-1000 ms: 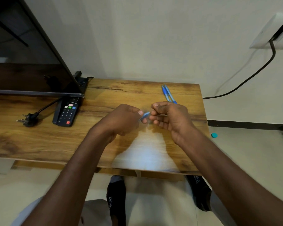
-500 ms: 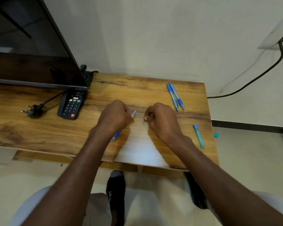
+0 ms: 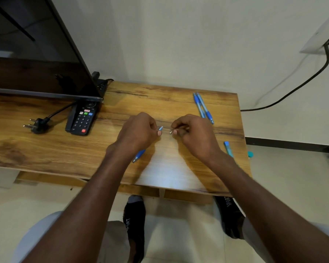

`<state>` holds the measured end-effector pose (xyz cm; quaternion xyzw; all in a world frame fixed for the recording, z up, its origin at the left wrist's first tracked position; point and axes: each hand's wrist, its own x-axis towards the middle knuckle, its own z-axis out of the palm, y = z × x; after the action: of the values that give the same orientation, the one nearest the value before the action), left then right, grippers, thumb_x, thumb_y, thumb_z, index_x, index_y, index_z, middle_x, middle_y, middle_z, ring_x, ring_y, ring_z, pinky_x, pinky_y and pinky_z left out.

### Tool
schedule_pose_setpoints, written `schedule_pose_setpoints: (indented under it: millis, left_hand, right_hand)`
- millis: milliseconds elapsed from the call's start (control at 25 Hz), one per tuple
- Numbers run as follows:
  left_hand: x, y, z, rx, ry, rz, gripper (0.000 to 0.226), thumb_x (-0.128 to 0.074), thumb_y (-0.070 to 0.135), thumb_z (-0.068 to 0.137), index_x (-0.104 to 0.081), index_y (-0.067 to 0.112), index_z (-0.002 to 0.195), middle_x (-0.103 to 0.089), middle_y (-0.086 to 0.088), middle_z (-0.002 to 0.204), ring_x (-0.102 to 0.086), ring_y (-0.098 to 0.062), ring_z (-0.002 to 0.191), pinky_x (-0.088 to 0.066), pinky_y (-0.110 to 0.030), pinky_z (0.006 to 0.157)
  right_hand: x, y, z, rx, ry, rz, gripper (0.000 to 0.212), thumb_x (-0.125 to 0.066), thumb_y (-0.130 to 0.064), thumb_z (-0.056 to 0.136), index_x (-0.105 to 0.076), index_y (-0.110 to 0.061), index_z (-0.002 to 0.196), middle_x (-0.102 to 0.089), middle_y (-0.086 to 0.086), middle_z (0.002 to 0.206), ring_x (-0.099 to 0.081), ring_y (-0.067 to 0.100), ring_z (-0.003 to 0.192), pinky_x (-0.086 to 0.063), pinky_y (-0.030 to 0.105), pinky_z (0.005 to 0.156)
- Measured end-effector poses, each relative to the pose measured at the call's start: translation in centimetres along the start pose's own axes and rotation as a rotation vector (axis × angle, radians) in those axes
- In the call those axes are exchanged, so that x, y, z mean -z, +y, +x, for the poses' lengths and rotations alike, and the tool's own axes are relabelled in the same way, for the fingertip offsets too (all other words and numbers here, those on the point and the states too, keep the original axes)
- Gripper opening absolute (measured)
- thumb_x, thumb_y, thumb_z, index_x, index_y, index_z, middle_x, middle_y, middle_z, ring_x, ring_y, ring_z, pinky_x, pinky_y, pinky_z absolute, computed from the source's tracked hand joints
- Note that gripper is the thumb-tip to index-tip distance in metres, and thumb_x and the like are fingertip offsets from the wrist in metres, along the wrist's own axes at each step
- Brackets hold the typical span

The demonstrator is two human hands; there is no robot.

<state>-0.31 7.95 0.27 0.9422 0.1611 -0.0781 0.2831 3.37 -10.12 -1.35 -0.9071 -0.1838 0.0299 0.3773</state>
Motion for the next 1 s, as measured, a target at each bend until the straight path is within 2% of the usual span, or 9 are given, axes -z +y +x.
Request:
schedule_pose_setpoints:
  millis: [120, 240, 320, 400, 520, 640, 760, 840, 1000]
  left_hand:
    - [0.2, 0.7, -0.3, -0.043, -0.051, -0.006, 0.015, -0.080, 0.035, 0.091, -0.077, 0.023, 0.082, -0.072, 0.004, 0.079, -0.066, -0.012, 0.077, -0.052, -0.031, 0.067]
    - [-0.5, 2.4, -1.0, -0.184, -0.123, -0.045, 0.011, -0.081, 0.030, 0.090, -0.080, 0.019, 0.088, -0.071, 0.007, 0.072, -0.066, -0.007, 0.067, -0.056, -0.030, 0.067]
    - [-1.5, 4.1, -1.6, -0.257, -0.127, -0.039, 0.009, -0.082, 0.028, 0.089, -0.081, 0.020, 0.086, -0.070, 0.010, 0.069, -0.066, -0.006, 0.067, -0.054, -0.030, 0.066]
    - [-2.9, 5.6, -2.1, -0.305, -0.114, 0.044, 0.011, -0.084, 0.028, 0.087, -0.080, 0.020, 0.081, -0.071, 0.008, 0.071, -0.067, -0.009, 0.072, -0.053, -0.029, 0.065]
    - [-4.3, 6.4, -2.3, -0.313, -0.088, 0.137, 0.020, -0.089, 0.029, 0.082, -0.074, 0.019, 0.074, -0.071, 0.005, 0.073, -0.066, -0.012, 0.072, -0.051, -0.029, 0.062]
    - [-4.6, 6.3, -2.3, -0.285, -0.077, 0.164, 0.028, -0.093, 0.035, 0.075, -0.068, 0.023, 0.070, -0.069, 0.006, 0.071, -0.065, -0.014, 0.070, -0.051, -0.031, 0.061]
    - [-4.5, 6.4, -2.5, -0.267, -0.074, 0.169, 0.031, -0.094, 0.040, 0.072, -0.066, 0.025, 0.071, -0.068, 0.007, 0.071, -0.064, -0.013, 0.070, -0.054, -0.034, 0.063]
    - [-4.4, 6.6, -2.5, -0.265, -0.084, 0.173, 0.031, -0.093, 0.040, 0.072, -0.066, 0.026, 0.072, -0.067, 0.007, 0.073, -0.064, -0.011, 0.072, -0.053, -0.033, 0.063]
    - [-3.9, 6.7, -2.6, -0.239, -0.098, 0.195, 0.028, -0.090, 0.042, 0.076, -0.067, 0.027, 0.076, -0.067, 0.008, 0.077, -0.062, -0.009, 0.075, -0.046, -0.030, 0.059]
  right_hand:
    - [2.4, 0.7, -0.2, -0.086, 0.117, 0.128, 0.018, -0.074, -0.003, 0.093, -0.082, -0.016, 0.103, -0.077, -0.007, 0.095, -0.068, -0.004, 0.086, -0.053, 0.007, 0.079]
    - [5.3, 2.0, -0.7, -0.173, 0.204, 0.105, 0.017, -0.074, -0.009, 0.095, -0.083, -0.020, 0.104, -0.078, -0.008, 0.097, -0.070, 0.002, 0.090, -0.057, 0.018, 0.081]
    - [7.1, 2.8, -1.6, -0.216, 0.231, 0.014, 0.011, -0.075, -0.016, 0.096, -0.083, -0.021, 0.102, -0.078, -0.007, 0.095, -0.069, 0.005, 0.086, -0.053, 0.020, 0.074]
    - [8.8, 3.6, -2.8, -0.251, 0.184, -0.122, 0.005, -0.079, -0.026, 0.094, -0.081, -0.022, 0.095, -0.075, -0.007, 0.087, -0.065, 0.005, 0.078, -0.044, 0.017, 0.064]
    - [10.2, 5.3, -4.2, -0.343, 0.024, -0.317, 0.023, -0.086, -0.041, 0.085, -0.076, -0.020, 0.082, -0.072, -0.003, 0.080, -0.066, 0.012, 0.074, -0.045, 0.026, 0.061]
    - [9.8, 5.9, -4.3, -0.446, -0.105, -0.401, 0.038, -0.091, -0.047, 0.077, -0.072, -0.015, 0.086, -0.070, 0.005, 0.087, -0.068, 0.021, 0.080, -0.054, 0.033, 0.065]
    - [8.9, 5.8, -3.9, -0.432, -0.118, -0.467, 0.041, -0.092, -0.044, 0.077, -0.061, -0.018, 0.086, -0.064, 0.005, 0.090, -0.061, 0.020, 0.077, -0.041, 0.028, 0.055]
    - [8.9, 5.6, -3.6, -0.422, -0.134, -0.439, 0.036, -0.090, -0.038, 0.080, -0.061, -0.018, 0.086, -0.065, 0.004, 0.090, -0.059, 0.016, 0.074, -0.036, 0.026, 0.051]
    - [9.6, 4.7, -3.0, -0.476, -0.141, -0.106, 0.021, -0.087, -0.028, 0.084, -0.076, -0.011, 0.082, -0.074, 0.005, 0.081, -0.069, 0.016, 0.077, -0.054, 0.032, 0.061]
